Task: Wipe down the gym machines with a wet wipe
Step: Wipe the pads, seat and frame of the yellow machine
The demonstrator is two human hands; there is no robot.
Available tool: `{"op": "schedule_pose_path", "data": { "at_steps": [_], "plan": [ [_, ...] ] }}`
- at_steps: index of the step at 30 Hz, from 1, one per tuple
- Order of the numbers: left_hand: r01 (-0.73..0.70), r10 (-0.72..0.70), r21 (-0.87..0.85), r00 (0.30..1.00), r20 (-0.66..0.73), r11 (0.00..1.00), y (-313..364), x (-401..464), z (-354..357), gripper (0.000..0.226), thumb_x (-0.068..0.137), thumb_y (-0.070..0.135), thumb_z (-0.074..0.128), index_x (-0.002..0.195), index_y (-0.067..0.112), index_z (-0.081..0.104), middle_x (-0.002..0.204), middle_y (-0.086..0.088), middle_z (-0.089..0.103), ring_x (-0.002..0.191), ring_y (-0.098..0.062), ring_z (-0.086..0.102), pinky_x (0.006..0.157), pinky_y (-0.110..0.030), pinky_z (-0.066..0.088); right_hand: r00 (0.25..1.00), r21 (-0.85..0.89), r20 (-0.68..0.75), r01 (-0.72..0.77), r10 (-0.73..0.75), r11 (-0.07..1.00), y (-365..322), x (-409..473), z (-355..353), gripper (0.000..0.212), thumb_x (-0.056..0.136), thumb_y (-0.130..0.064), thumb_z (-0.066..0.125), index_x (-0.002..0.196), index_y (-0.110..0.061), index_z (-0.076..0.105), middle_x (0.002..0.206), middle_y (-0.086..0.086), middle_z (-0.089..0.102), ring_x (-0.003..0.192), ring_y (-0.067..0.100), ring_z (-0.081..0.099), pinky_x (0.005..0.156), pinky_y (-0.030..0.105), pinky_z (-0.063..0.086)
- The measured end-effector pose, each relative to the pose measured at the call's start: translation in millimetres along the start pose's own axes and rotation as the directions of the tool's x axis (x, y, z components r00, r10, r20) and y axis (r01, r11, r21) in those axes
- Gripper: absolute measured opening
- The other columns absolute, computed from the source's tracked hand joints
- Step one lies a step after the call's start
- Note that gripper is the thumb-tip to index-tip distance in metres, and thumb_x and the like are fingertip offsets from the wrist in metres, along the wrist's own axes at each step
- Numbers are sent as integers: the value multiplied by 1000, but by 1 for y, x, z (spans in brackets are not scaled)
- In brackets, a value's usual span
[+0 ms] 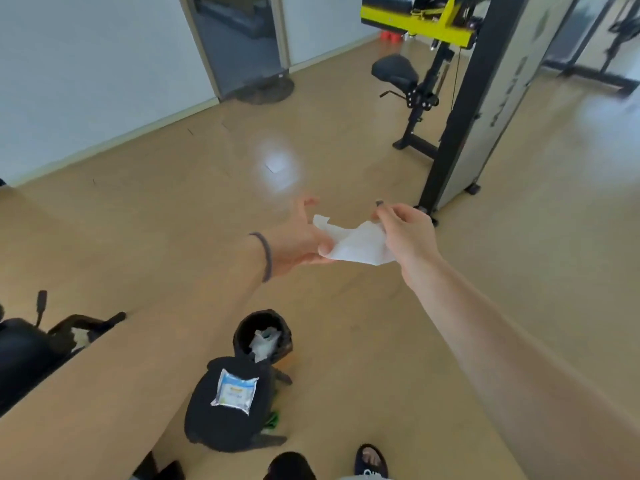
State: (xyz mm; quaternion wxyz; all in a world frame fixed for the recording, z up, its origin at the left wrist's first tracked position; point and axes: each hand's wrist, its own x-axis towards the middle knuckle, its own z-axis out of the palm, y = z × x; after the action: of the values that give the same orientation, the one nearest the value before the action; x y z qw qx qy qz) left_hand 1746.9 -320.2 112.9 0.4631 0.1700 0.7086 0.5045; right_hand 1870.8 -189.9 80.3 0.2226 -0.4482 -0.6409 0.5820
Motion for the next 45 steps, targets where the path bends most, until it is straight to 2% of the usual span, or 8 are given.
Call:
{"op": "schedule_pose_path", "data": {
  "at_steps": [6, 11, 15, 21, 24, 30, 35, 45],
  "plan": [
    [-44, 40, 103, 998, 40, 994, 54, 84, -8, 32, 84, -15, 49, 92, 12, 63, 120, -7, 53, 104, -22, 61, 69, -22, 58, 996, -87, -76, 49, -56, 995, -28, 91, -3, 40, 99, -41, 59, 66, -18, 64, 52, -15, 52, 61, 7, 52, 63, 25, 41],
    [4, -5, 68, 1000, 7, 998, 92, 168, -16, 1, 93, 12, 66, 93, 11, 67, 94, -2, 69, 82, -12, 68, 65, -22, 59, 977, -154, -138, 140, -162, 978, -45, 165, 8, 40, 100, -40, 59, 72, -11, 61, 62, -8, 54, 63, 7, 52, 63, 23, 39],
    [-58, 65, 138, 997, -47, 989, 130, 259, -32, 21, 98, 26, 61, 91, 7, 64, 93, -3, 66, 71, -9, 64, 55, -15, 54, 943, -193, -242, 184, -229, 964, -68, 242, 27, 51, 100, -44, 57, 70, -3, 50, 61, 1, 46, 61, 14, 43, 63, 30, 38],
    [-102, 99, 106, 994, 34, 989, 192, 360, -53, 14, 89, 2, 69, 101, 4, 61, 113, -9, 61, 92, -16, 65, 59, -16, 55, 896, -213, -307, 264, -321, 941, -113, 335, 47, 52, 101, -44, 56, 75, 0, 49, 65, 5, 49, 61, 14, 40, 59, 21, 33],
    [-73, 67, 39, 986, 154, 997, 220, 398, -60, 28, 90, -7, 63, 116, 0, 57, 119, -12, 56, 96, -18, 63, 65, -17, 57, 893, -188, -346, 236, -289, 953, -131, 382, 50, 48, 101, -42, 57, 73, -5, 50, 63, -4, 44, 61, 10, 37, 58, 20, 31],
    [-201, 143, 267, 964, 223, 942, 267, 493, -66, 62, 74, -16, 63, 127, 15, 52, 129, -3, 50, 97, -20, 58, 84, -30, 51, 899, -114, -381, 185, -215, 976, -147, 491, 48, 50, 102, -48, 53, 85, -3, 66, 70, 2, 53, 65, 11, 46, 60, 23, 36],
    [-272, 214, 423, 960, 182, 864, 313, 583, -55, 53, 75, -4, 65, 119, 23, 57, 118, 7, 54, 97, -17, 61, 82, -31, 55, 901, -23, -398, 178, -172, 984, -157, 594, 45, 48, 101, -47, 55, 85, -2, 63, 68, 1, 50, 66, 11, 44, 65, 28, 38],
    [-32, 26, 159, 999, 42, 987, 413, 752, -50, 25, 91, -2, 44, 106, 6, 61, 93, -9, 64, 73, -16, 62, 68, -28, 60, 927, 48, -347, 168, -142, 985, -213, 784, 51, 37, 100, -41, 59, 71, -20, 49, 64, -8, 44, 65, 10, 43, 66, 23, 38]
  ]
}}
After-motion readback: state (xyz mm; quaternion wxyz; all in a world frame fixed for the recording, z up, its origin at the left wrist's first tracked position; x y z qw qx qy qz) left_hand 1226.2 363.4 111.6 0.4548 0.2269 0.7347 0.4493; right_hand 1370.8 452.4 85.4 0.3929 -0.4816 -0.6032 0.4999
